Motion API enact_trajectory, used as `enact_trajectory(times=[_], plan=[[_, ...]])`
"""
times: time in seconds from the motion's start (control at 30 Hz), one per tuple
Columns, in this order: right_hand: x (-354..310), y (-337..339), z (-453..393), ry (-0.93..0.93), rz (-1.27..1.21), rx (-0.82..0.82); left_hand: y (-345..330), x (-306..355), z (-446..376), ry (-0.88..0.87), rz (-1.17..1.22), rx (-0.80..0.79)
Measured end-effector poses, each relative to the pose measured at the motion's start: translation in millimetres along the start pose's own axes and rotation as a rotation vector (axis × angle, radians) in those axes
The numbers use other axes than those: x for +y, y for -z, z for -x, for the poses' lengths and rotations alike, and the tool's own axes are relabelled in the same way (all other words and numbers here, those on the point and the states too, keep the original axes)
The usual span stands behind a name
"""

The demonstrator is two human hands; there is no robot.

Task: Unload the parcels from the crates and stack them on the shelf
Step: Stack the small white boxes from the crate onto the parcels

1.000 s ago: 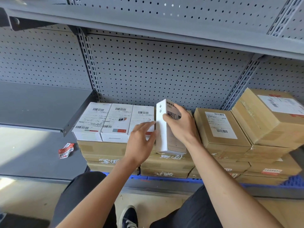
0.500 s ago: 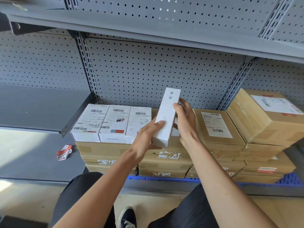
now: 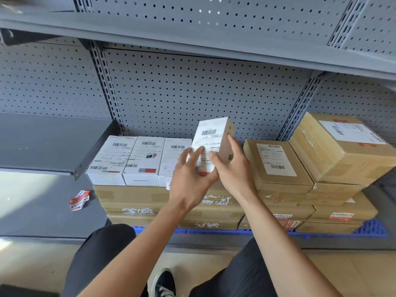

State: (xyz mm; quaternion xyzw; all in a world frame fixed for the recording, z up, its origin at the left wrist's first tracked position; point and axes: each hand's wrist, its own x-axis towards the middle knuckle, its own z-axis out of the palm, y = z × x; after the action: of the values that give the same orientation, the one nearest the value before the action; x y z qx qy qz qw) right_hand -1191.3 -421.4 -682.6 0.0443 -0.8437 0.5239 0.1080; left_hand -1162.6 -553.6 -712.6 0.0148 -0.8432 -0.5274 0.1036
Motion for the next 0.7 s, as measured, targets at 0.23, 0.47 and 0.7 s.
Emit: enact_trajectory(times=[0.23, 0.47, 0.7], plan=[[21.3, 17.3, -13.9, -0.215, -0.272, -0.031, 8.2, -8.9, 0.2, -0.207, -0.151, -0.160], [42.7, 13.6, -20.0, -0.263, -0.401, -0.084, 2.9, -23.6, -9.6, -0.355, -0.312, -0.112], [51.6, 10.3, -27.8, -0.263, -0.334, -0.172, -2.9, -32.9, -15.9, -0.366, -0.382, -0.103]])
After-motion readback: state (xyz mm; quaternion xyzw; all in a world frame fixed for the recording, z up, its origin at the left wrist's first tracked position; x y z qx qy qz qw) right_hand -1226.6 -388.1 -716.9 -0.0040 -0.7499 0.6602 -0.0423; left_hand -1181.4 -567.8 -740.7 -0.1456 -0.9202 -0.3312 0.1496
